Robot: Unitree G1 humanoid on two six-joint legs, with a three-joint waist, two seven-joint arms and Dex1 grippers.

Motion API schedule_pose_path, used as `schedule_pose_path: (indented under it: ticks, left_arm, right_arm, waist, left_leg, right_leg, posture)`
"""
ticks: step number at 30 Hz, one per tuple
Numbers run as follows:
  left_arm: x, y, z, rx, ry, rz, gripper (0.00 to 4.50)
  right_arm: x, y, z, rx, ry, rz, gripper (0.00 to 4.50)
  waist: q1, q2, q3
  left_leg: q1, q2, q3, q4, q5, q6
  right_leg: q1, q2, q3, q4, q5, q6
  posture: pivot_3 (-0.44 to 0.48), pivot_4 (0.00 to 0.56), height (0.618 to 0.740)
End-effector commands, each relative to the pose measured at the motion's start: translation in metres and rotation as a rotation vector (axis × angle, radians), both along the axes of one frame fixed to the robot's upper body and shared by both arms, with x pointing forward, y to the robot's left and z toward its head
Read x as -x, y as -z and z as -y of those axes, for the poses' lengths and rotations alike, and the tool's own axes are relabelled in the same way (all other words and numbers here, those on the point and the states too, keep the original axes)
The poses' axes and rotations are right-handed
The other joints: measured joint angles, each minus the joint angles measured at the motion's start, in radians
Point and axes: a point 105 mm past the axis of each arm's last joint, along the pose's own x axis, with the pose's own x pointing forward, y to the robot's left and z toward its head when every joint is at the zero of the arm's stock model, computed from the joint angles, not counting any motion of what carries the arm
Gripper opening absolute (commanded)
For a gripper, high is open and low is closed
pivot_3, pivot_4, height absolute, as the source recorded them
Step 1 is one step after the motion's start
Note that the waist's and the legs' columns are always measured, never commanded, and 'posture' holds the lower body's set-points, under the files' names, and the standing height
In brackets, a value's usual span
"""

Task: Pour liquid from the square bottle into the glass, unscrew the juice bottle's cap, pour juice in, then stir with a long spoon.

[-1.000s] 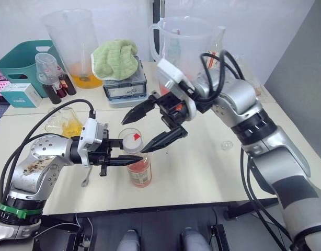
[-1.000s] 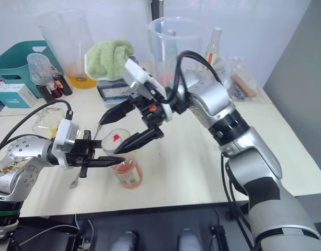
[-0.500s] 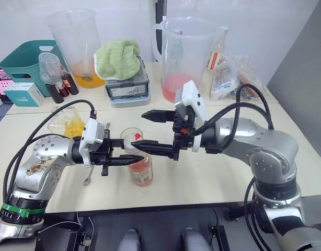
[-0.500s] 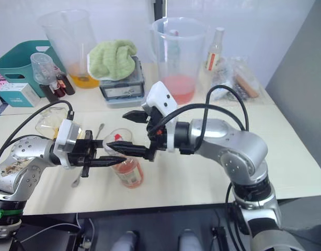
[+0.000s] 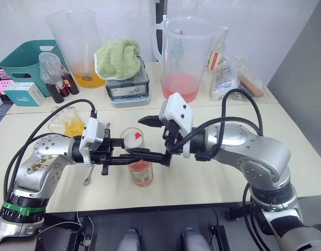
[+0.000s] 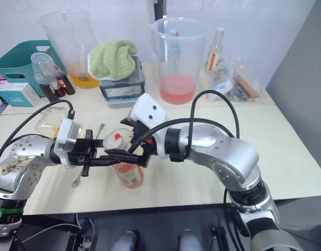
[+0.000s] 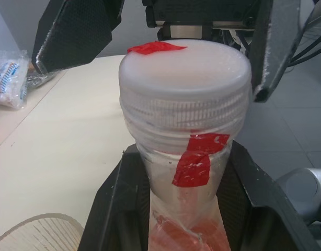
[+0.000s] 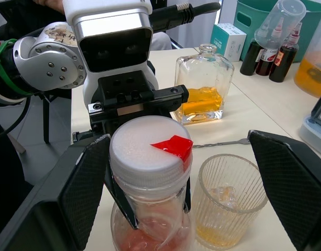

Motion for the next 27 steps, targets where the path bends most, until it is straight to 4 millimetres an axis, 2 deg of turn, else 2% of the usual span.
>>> schedule_pose_path:
  ticks: [1, 3, 4, 12, 16, 19, 24, 27]
  left_arm:
    - [0.0, 0.017, -0.005, -0.063, -0.024, -0.077, 1.27]
    - [0.0, 0.017, -0.005, -0.063, -0.025, -0.077, 1.27]
    - [0.0, 0.017, -0.005, -0.063, -0.026, -0.077, 1.27]
    - [-0.001, 0.016, -0.005, -0.065, -0.032, -0.074, 1.27]
    - [0.001, 0.016, -0.007, -0.07, -0.037, -0.073, 1.27]
    - [0.002, 0.016, -0.007, -0.072, -0.039, -0.072, 1.27]
    - [0.001, 0.018, -0.01, -0.092, -0.039, -0.07, 1.27]
    - [0.002, 0.018, -0.01, -0.098, -0.033, -0.069, 1.27]
  right_arm:
    - [0.005, -0.008, -0.003, -0.021, -0.018, 0.035, 4.45]
    - [0.005, -0.009, -0.003, -0.024, -0.015, 0.037, 4.45]
    - [0.005, -0.009, -0.003, -0.027, -0.015, 0.035, 4.21]
    - [0.007, -0.008, -0.004, -0.036, -0.033, 0.013, 1.69]
    - [0.007, -0.007, -0.005, -0.04, -0.051, 0.004, 1.68]
    - [0.009, -0.007, -0.006, -0.042, -0.127, -0.007, 1.68]
    - [0.006, -0.004, 0.001, 0.028, -0.463, -0.011, 1.68]
    - [-0.003, 0.0, -0.003, 0.125, -0.675, 0.007, 1.68]
  waist:
    - [0.0, 0.0, 0.0]
    - [0.0, 0.0, 0.0]
    - [0.0, 0.0, 0.0]
    - [0.0, 0.0, 0.0]
    - [-0.001, 0.0, 0.0]
    - [-0.001, 0.0, 0.0]
    - [-0.003, 0.0, 0.0]
    - [-0.008, 0.0, 0.0]
  left_leg:
    - [0.0, 0.0, 0.0, 0.0, 0.0, 0.0]
    - [0.0, 0.0, 0.0, 0.0, 0.0, 0.0]
    - [0.0, 0.0, 0.0, 0.0, 0.0, 0.0]
    - [0.0, 0.0, 0.0, 0.0, 0.0, 0.0]
    - [0.0, 0.0, 0.0, 0.0, 0.0, 0.0]
    - [0.0, 0.0, 0.0, 0.0, 0.0, 0.0]
    - [0.0, 0.0, 0.0, 0.0, 0.0, 0.0]
    - [0.001, 0.0, 0.001, -0.001, -0.001, 0.001]
  right_leg:
    - [0.0, 0.0, 0.0, 0.0, 0.0, 0.0]
    - [0.0, 0.0, 0.0, 0.0, 0.0, 0.0]
    - [0.0, 0.0, 0.0, 0.0, 0.0, 0.0]
    - [0.0, 0.0, 0.0, 0.0, 0.0, 0.0]
    - [0.0, 0.0, 0.0, 0.0, 0.0, 0.0]
    - [0.0, 0.0, 0.0, 0.0, 0.0, 0.0]
    - [0.0, 0.0, 0.0, -0.001, 0.0, 0.0]
    - [0.0, 0.001, 0.0, -0.001, 0.0, 0.0]
  posture:
    - [0.0, 0.15, 0.74]
    - [0.0, 0.15, 0.74]
    - [0.0, 0.15, 0.74]
    - [0.0, 0.15, 0.74]
    - [0.0, 0.15, 0.74]
    - [0.0, 0.15, 0.74]
    - [0.0, 0.15, 0.74]
    - [0.0, 0.15, 0.74]
